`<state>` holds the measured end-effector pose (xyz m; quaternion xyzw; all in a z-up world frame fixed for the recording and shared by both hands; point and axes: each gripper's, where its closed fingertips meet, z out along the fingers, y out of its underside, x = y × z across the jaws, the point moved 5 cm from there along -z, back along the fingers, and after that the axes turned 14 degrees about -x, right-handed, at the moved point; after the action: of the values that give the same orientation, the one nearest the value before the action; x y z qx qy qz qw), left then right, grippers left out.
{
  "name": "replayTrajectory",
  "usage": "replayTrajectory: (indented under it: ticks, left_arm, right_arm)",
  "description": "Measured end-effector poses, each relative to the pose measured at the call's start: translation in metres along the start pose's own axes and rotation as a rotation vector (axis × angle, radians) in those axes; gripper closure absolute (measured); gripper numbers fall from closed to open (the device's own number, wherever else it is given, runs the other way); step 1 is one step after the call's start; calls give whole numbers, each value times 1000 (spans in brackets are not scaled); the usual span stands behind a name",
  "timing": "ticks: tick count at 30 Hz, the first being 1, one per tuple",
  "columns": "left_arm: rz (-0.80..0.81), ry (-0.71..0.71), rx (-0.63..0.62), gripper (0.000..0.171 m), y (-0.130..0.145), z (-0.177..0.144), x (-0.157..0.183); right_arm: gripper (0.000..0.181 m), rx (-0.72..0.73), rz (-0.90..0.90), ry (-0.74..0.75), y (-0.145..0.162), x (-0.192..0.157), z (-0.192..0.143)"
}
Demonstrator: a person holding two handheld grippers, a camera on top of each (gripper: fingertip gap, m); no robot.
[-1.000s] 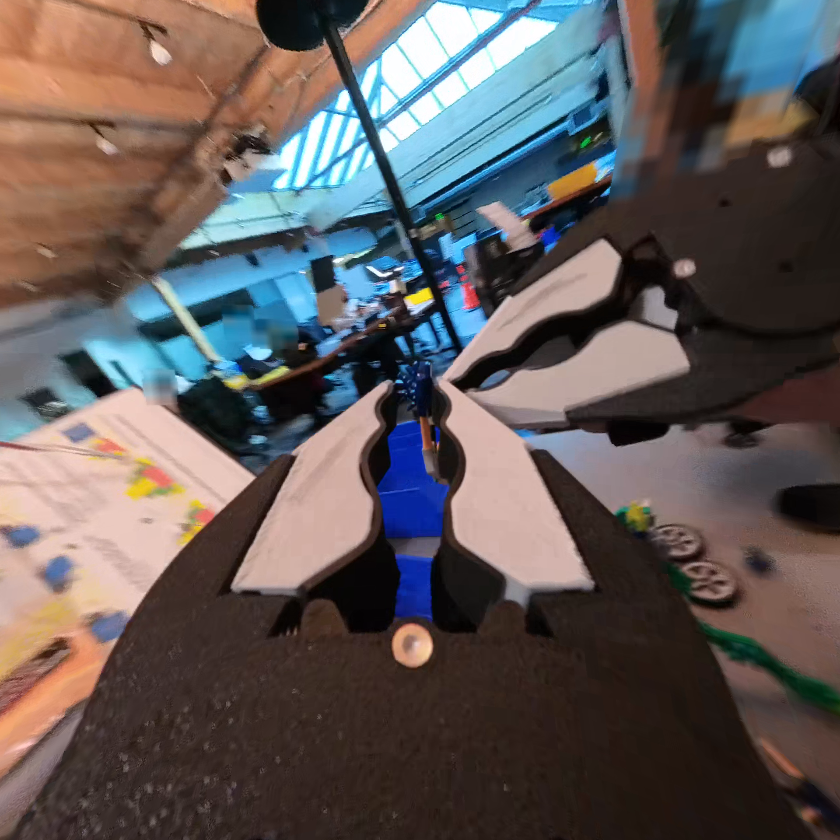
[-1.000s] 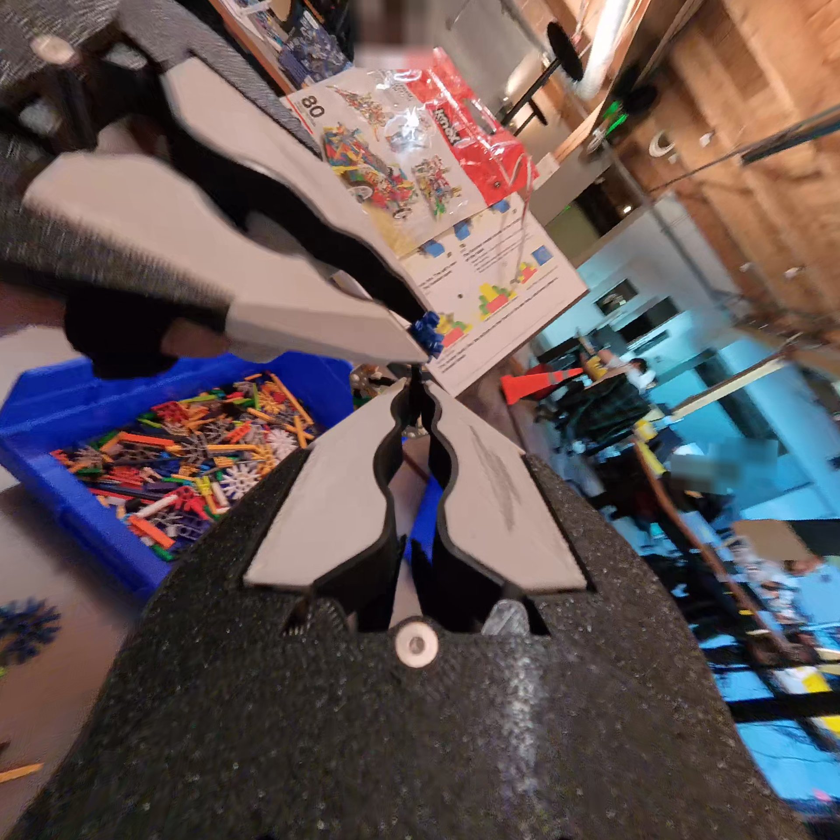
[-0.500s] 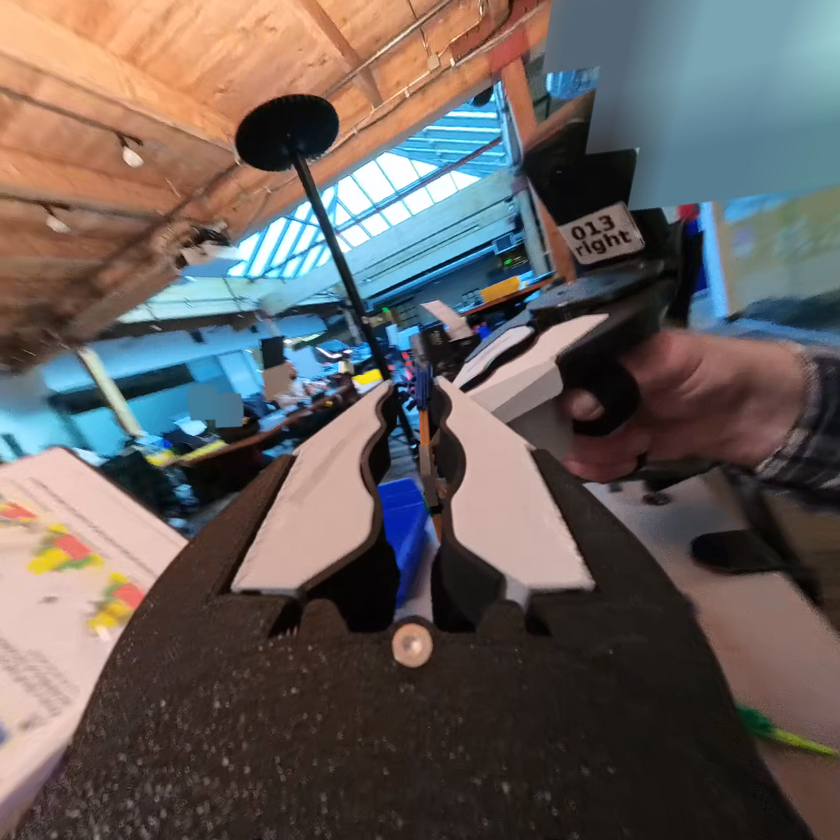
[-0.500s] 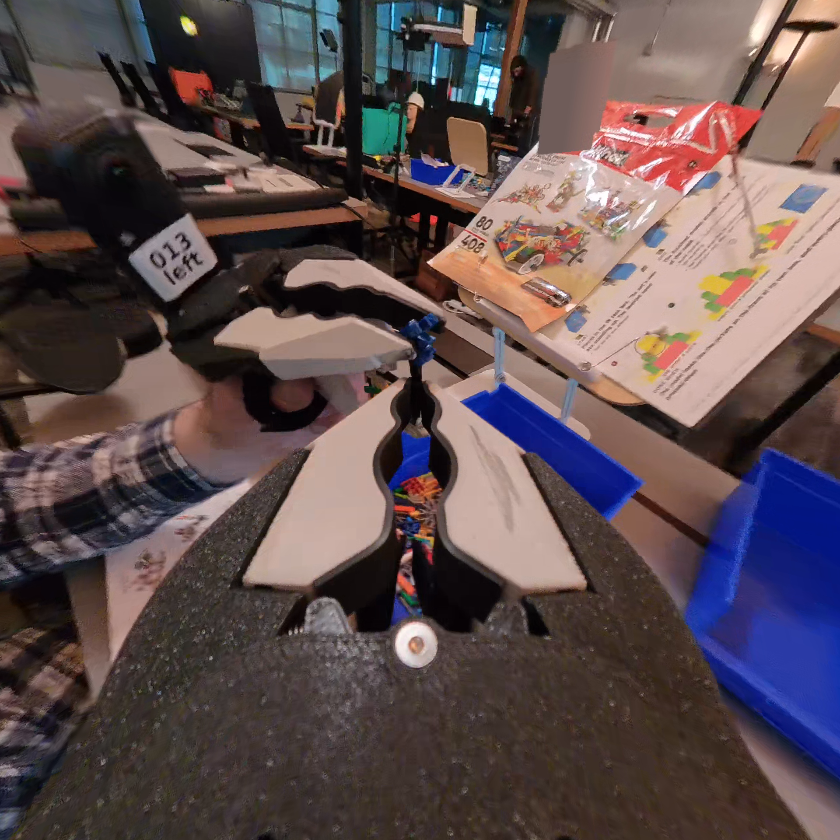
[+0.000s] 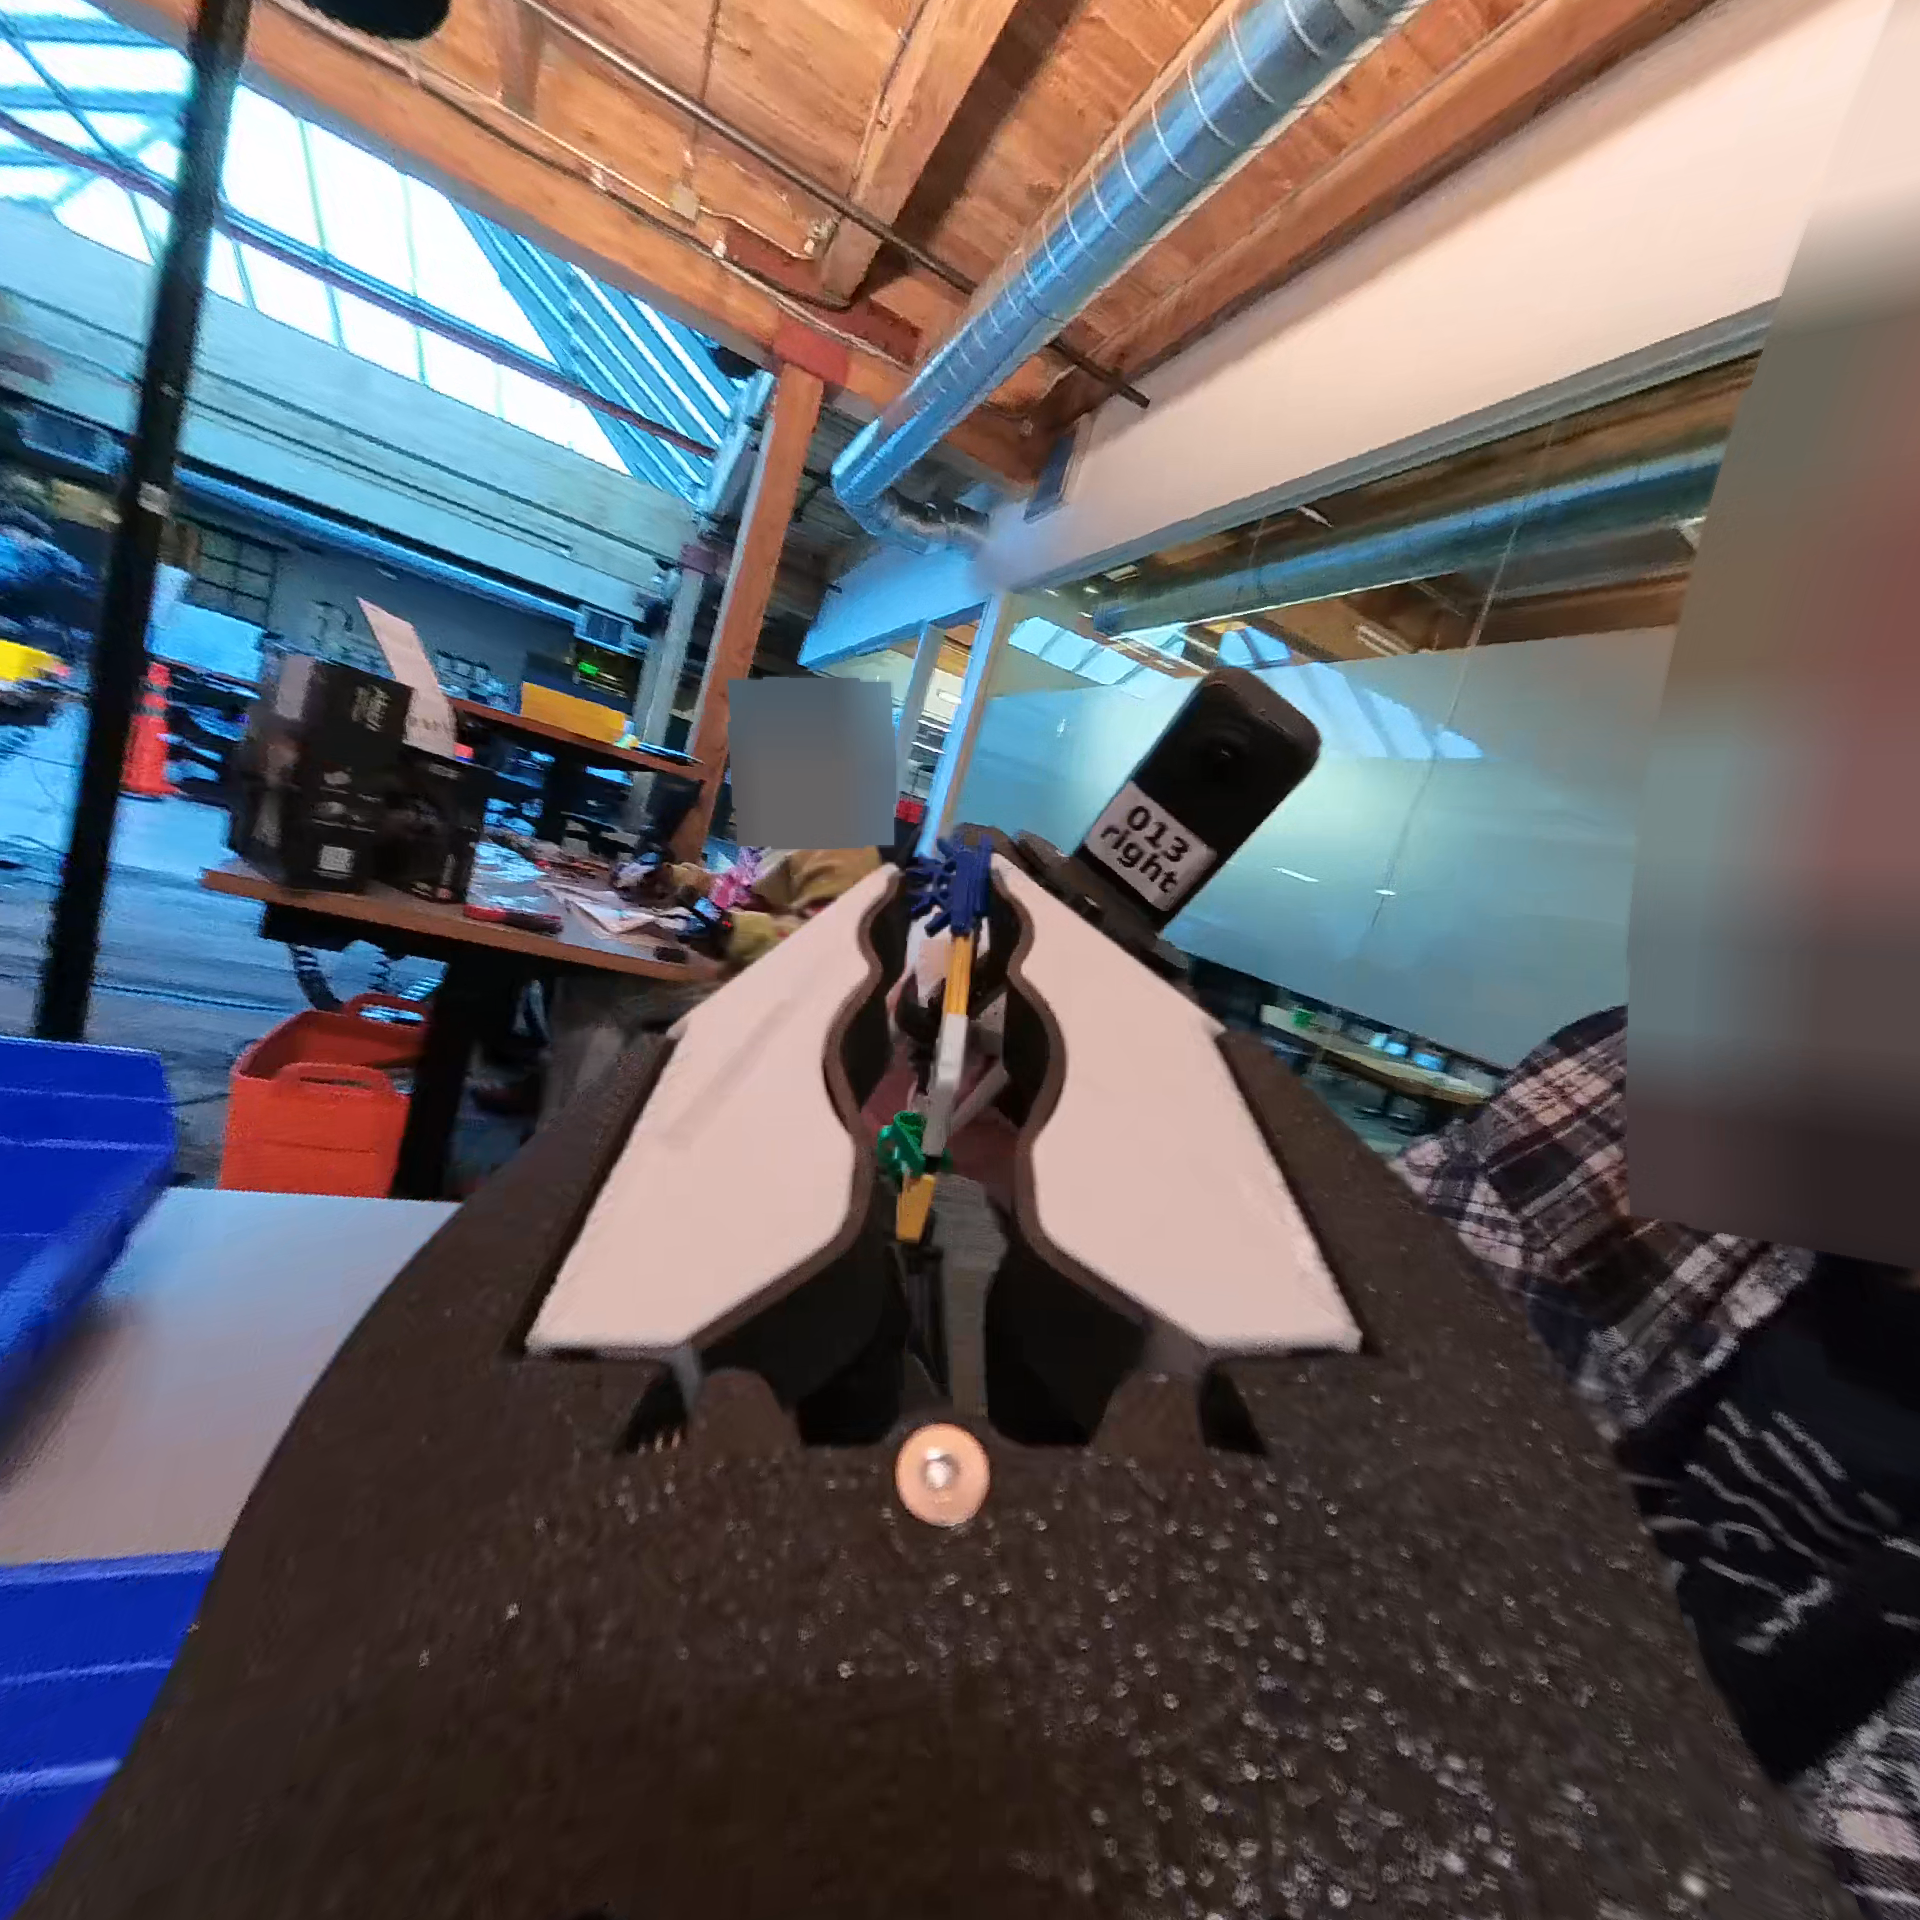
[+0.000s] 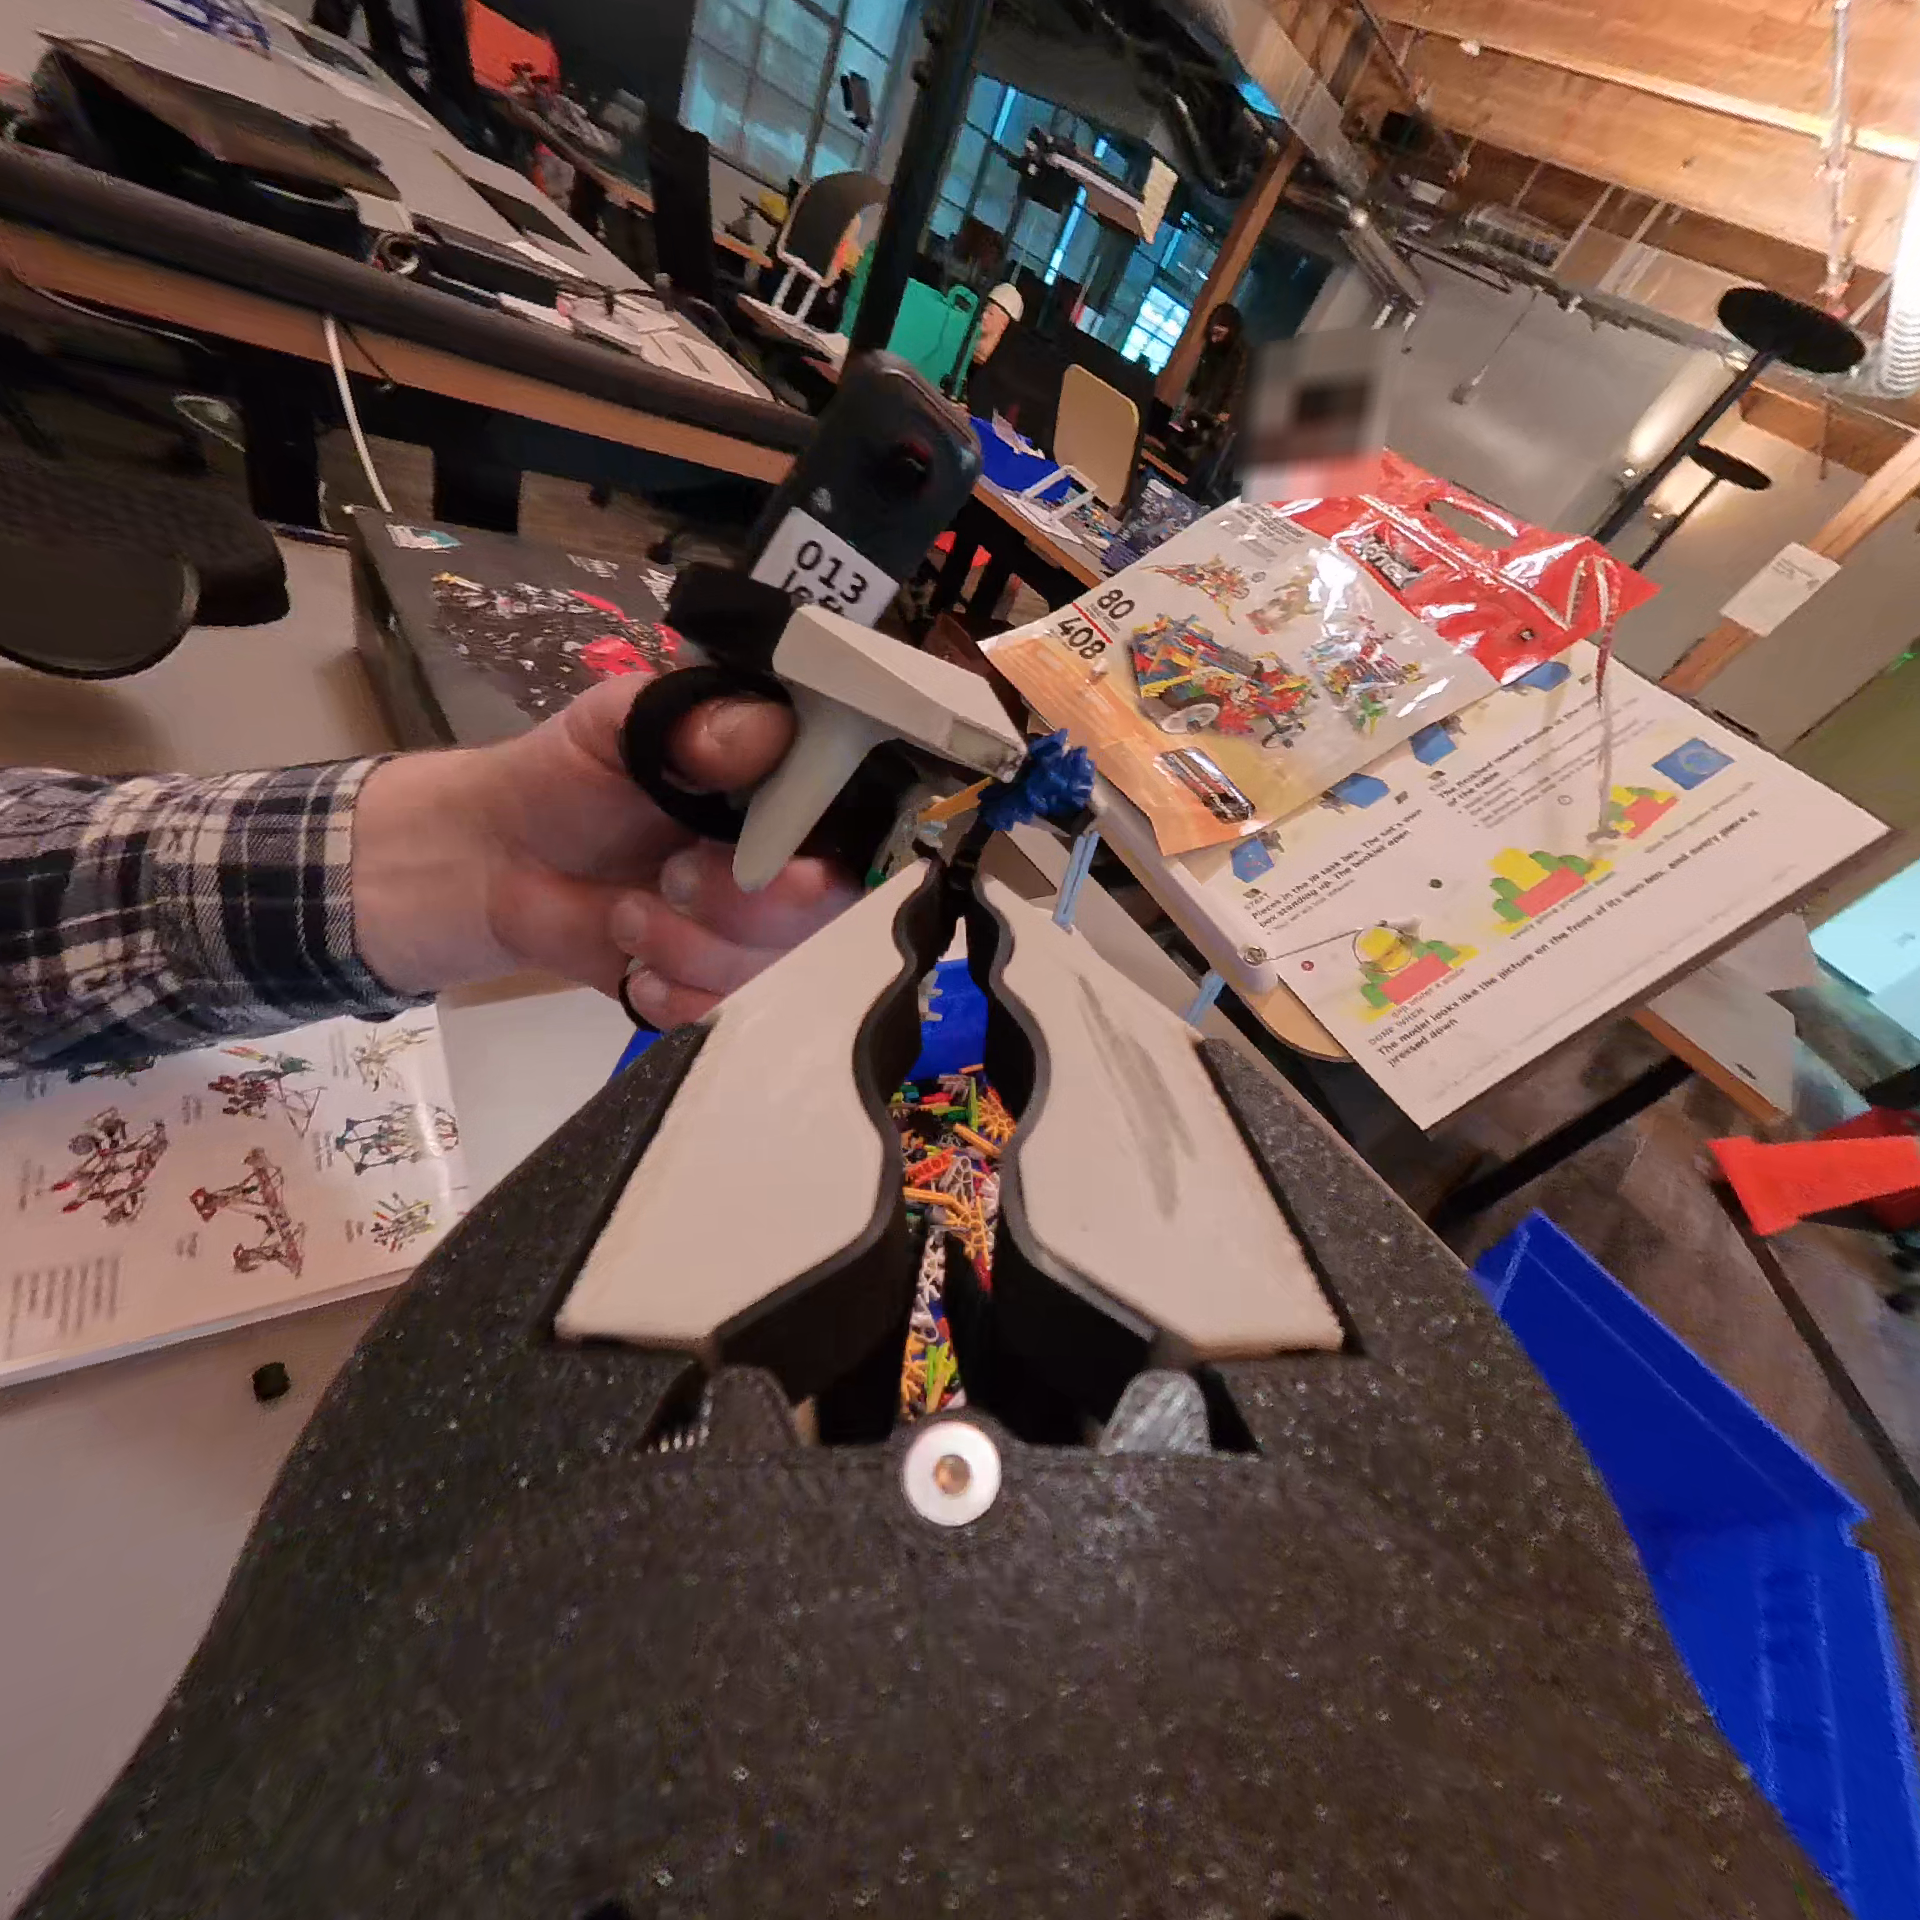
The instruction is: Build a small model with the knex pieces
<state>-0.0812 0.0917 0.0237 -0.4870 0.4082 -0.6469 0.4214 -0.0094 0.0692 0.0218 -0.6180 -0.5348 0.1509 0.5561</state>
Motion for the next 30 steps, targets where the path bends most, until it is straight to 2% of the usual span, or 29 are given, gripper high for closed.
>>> replayTrajectory:
  ticks: [6, 8, 9, 10, 16, 22, 25, 30]
  left_arm:
    - [102, -74, -14, 161, 0, 3, 3]
    - [138, -99, -50, 161, 3, 7, 4]
    - [167, -127, -63, 160, 4, 9, 4]
    - [186, -129, -48, 160, 3, 10, 6]
    - [233, -156, -38, 160, 1, 13, 13]
    - [227, -63, -30, 161, -1, 12, 23]
    - [176, -17, -21, 160, -1, 13, 22]
    - [90, -1, 27, 161, -3, 10, 16]
  right_arm:
    - [177, 47, 111, -92, 3, 4, -3]
    - [158, 65, 149, -105, 2, 4, -3]
    - [156, 64, 166, -114, 1, 4, -2]
    - [173, 58, 164, -127, 1, 3, -1]
    - [177, 63, 157, -148, -1, 3, -4]
    - [180, 132, 169, -261, -7, -3, -11]
    - [181, 107, 71, -181, -9, -5, -13]
    - [181, 16, -143, 63, -12, -4, -10]
